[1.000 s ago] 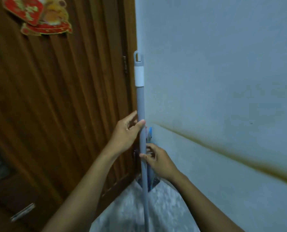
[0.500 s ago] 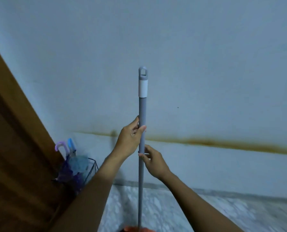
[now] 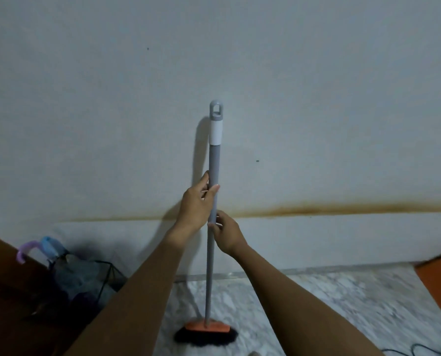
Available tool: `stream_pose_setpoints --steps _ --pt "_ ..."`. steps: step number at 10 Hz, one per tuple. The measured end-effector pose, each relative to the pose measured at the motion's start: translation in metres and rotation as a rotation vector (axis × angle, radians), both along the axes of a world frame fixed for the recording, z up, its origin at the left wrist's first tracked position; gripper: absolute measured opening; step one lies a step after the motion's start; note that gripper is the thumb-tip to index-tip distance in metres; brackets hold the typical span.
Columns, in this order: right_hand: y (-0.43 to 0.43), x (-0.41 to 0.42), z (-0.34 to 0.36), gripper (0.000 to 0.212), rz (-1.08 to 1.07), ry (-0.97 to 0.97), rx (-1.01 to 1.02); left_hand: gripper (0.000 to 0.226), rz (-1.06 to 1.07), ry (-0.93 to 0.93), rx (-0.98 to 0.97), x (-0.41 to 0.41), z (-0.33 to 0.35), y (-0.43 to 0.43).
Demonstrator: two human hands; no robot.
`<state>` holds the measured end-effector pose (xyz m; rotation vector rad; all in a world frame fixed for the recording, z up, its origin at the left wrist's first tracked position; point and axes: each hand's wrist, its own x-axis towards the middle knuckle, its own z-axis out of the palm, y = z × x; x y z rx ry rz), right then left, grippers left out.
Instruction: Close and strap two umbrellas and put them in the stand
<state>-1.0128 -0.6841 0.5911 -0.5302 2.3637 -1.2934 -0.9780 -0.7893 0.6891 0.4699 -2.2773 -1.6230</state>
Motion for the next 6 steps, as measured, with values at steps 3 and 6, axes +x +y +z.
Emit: stream_pose_setpoints --steps 3,6 --pt "-0.001 -0.027 0.002 0.034 0.005 -0.024 0.125 0.048 0.078 -0.061 0.005 -0.017 -0.002 0.005" --pt "0.025 -0.021 0.092 0.043 -0.037 0.140 -0.010 0.050 0.013 -0.206 -0.176 0.012 0.032 -0.020"
